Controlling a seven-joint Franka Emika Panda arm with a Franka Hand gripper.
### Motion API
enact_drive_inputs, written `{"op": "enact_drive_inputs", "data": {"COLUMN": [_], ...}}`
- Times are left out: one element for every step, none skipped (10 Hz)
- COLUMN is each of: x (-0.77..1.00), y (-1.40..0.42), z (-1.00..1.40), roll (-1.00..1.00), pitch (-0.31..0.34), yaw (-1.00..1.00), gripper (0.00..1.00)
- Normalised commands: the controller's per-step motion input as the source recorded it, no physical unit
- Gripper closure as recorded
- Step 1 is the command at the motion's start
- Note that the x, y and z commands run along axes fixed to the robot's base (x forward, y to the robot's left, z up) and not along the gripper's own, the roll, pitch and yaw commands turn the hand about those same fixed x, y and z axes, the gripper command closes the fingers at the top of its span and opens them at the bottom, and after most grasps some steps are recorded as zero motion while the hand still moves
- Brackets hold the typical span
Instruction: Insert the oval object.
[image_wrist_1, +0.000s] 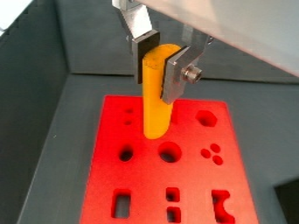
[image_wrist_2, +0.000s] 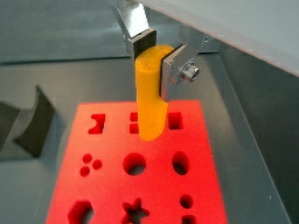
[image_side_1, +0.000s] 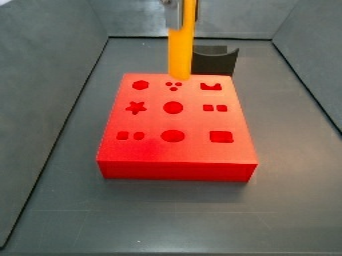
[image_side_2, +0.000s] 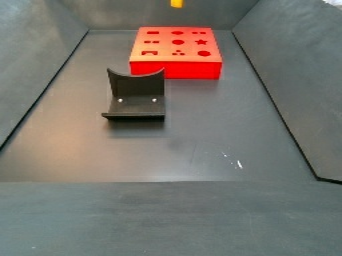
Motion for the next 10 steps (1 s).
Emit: {"op": "enact_drive_inputs", "data": {"x": [0.0,0.0,-0.03,-0.03,-0.01,-0.01,-0.01,-0.02,-0.04,0.06], "y": [-0.16,-0.1,-0.1,-0.09,-0.09,-0.08,-0.08,-0.07,-0.06,-0.23], "z": [-0.21,-0.2,-0.2,-0.22,-0.23,-0.21,-0.2,-0.18,-0.17,-0.02], "roll": [-0.08,-0.09,-0.06,-0.05,-0.07,-0.07,-0.07,-0.06,-0.05,-0.03], "pitch": [0.113,0.123,0.096,0.094,0.101,0.091,0.076,0.051,0.033,0.0], "yaw": [0.84,0.89,0.92,0.93,0.93,0.93,0.94,0.96,0.98,0.6], "gripper": [1.0,1.0,1.0,1.0,1.0,1.0,1.0,1.0,1.0,1.0]}}
